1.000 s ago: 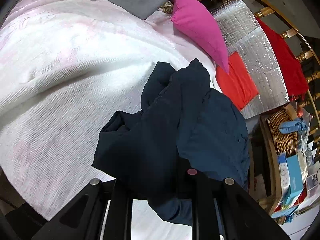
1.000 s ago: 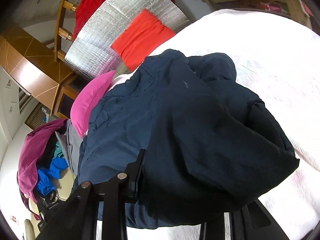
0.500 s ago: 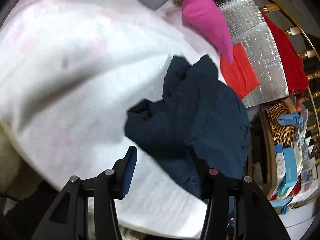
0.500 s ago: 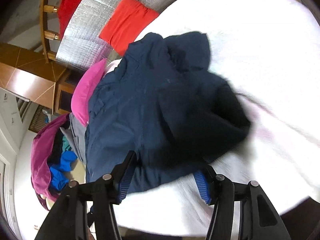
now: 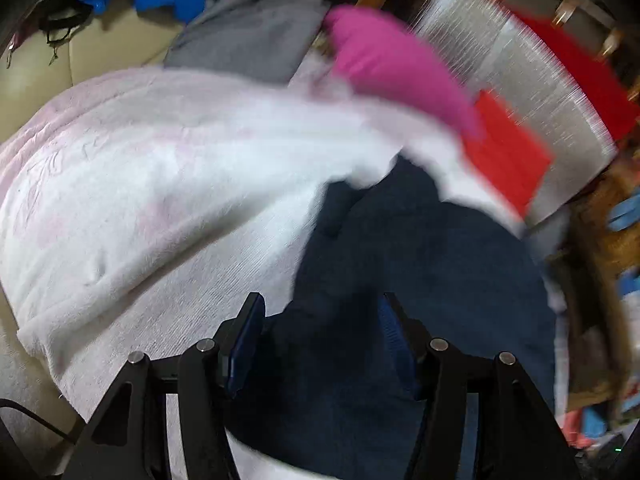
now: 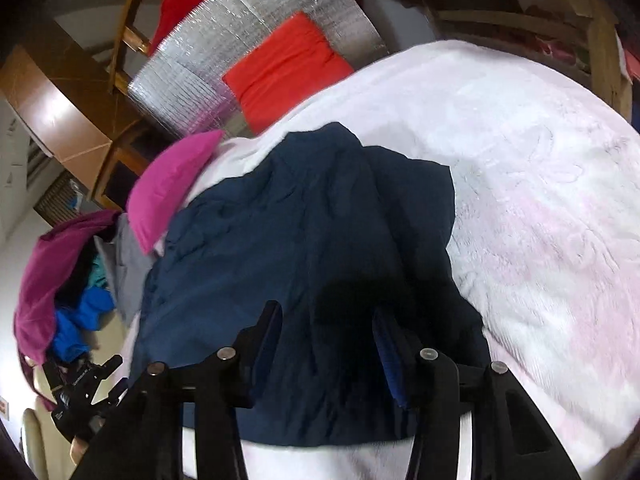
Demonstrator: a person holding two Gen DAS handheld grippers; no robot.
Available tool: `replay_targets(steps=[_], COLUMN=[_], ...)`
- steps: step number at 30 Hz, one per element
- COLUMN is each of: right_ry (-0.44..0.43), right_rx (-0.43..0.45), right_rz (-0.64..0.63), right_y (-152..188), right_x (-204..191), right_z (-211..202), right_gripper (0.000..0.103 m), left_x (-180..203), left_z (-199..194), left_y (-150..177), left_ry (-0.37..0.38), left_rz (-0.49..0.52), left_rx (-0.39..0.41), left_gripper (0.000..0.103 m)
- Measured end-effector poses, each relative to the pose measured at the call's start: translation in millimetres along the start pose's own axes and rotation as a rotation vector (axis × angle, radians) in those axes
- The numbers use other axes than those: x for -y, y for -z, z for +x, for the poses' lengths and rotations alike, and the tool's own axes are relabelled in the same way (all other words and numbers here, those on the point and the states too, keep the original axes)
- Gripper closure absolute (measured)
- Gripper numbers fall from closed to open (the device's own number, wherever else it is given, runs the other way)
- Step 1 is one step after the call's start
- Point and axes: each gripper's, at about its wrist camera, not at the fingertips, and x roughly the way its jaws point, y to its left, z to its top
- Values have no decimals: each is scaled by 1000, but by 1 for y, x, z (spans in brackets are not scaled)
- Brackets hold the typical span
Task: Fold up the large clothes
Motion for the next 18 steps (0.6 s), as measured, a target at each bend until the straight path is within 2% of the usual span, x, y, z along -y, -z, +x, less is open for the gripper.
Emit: replay_targets(steps=[2, 6, 10, 12, 14, 18], right_ry=[34, 84, 103, 95, 103, 86], right_rx=[-55, -65, 63, 85, 82, -1], right_rz=[35, 8, -58, -101, -133, -115], right_y=[-2, -6, -28, -45, -63, -92], right_x=[8, -1, -27, -46, -65, -87], right_z=[15, 9, -21, -19, -3, 54], right_gripper=[59, 60, 57, 56, 56, 56], left_x=[-6, -7, -2, 5, 12, 16], left_z=[16, 13, -2, -5, -3, 15], left_y=[2, -8, -16, -19, -22, -19], left_ry=[-21, -21, 14, 13, 8, -26], left_rz=[-19, -18, -18, 9, 26, 9], left_rx=[-27, -11, 76, 96, 98, 36], left_gripper=[39, 38, 39, 39, 39, 39])
